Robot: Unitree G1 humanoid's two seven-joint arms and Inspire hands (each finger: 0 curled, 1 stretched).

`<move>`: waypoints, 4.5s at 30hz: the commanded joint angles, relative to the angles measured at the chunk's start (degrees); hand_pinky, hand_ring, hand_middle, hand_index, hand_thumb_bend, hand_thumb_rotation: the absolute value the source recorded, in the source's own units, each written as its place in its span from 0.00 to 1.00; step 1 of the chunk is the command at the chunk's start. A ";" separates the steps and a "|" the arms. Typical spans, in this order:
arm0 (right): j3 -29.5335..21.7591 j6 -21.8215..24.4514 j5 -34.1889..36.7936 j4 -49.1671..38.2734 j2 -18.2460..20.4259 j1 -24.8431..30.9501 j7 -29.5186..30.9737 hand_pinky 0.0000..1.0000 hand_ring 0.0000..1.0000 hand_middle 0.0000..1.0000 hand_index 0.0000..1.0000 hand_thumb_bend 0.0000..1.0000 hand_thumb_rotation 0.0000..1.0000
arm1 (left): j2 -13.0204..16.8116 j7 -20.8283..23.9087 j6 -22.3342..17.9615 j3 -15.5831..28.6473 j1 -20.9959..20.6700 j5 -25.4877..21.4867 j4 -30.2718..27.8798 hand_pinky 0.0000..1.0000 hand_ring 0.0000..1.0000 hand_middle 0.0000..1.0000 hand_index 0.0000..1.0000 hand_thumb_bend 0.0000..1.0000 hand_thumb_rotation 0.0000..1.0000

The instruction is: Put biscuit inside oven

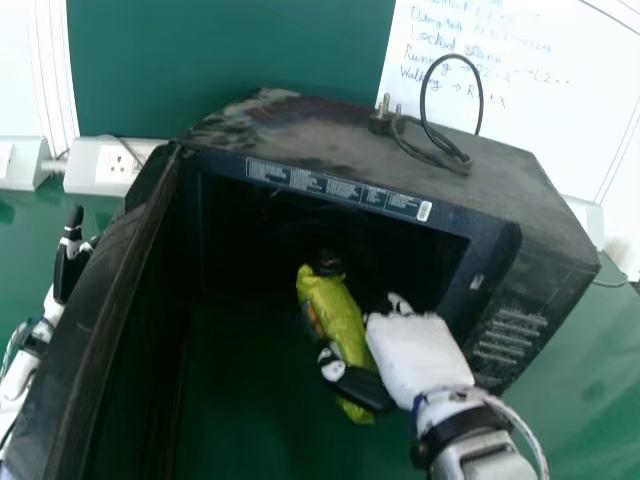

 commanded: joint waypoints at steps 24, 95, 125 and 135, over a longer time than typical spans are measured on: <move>4.39 3.42 -0.08 16.94 -1.36 -15.36 -7.82 0.06 0.13 0.47 0.48 0.53 0.00 | -0.39 0.35 -0.24 -0.19 0.38 0.00 0.04 0.25 0.31 0.40 0.49 0.52 0.07; 18.61 16.71 23.07 59.05 -14.49 -31.30 -47.37 0.39 0.52 0.63 0.79 0.88 0.33 | -0.69 1.62 0.80 -1.04 1.53 0.25 -2.53 0.24 0.31 0.40 0.49 0.52 0.07; 11.68 22.02 19.22 17.27 -16.46 -10.23 -25.66 0.45 0.57 0.65 0.81 0.85 0.46 | -0.58 0.89 0.13 -0.65 0.96 0.10 -1.09 0.25 0.31 0.40 0.49 0.52 0.07; 6.53 23.87 23.32 3.42 -16.96 -8.67 -7.24 0.31 0.42 0.54 0.73 0.82 0.46 | -0.71 1.25 0.09 -0.77 0.84 0.13 -1.28 0.25 0.31 0.40 0.49 0.52 0.07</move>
